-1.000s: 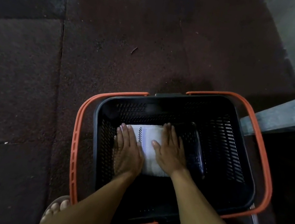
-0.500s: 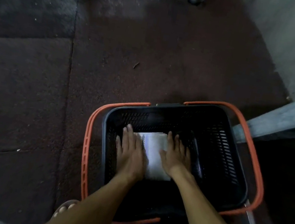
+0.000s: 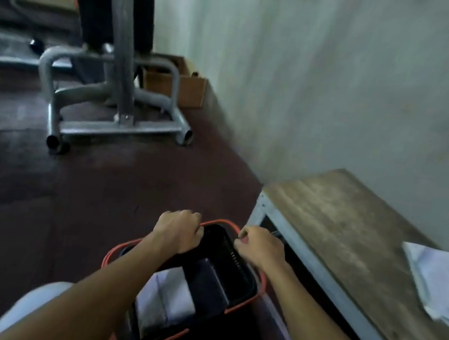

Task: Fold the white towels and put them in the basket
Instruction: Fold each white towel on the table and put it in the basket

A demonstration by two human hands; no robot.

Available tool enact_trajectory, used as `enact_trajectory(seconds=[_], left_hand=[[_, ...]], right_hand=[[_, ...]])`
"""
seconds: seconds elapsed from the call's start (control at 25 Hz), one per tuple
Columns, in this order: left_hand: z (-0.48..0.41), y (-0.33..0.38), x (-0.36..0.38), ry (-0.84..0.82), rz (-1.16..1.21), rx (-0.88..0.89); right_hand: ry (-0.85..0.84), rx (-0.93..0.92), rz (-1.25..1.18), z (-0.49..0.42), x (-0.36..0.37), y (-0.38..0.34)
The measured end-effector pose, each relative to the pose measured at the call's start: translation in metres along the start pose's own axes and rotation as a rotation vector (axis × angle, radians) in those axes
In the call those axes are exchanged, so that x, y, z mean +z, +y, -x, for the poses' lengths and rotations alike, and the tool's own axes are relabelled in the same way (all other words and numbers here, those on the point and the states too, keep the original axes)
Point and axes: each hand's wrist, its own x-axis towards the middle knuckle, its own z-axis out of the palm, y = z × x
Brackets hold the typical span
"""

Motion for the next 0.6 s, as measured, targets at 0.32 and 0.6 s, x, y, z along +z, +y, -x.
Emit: enact_trajectory(seconds=[0.32, 0.6], left_hand=[[0.046, 0.117, -0.092, -0.017, 0.028, 0.215], [0.071, 0.225, -0.084, -0.075, -0.003, 0.508]], right_hand=[[0.144, 0.143, -0.094, 0.121, -0.095, 0.036], [0.288, 0.371, -0.098, 0.234, -0.124, 0.115]])
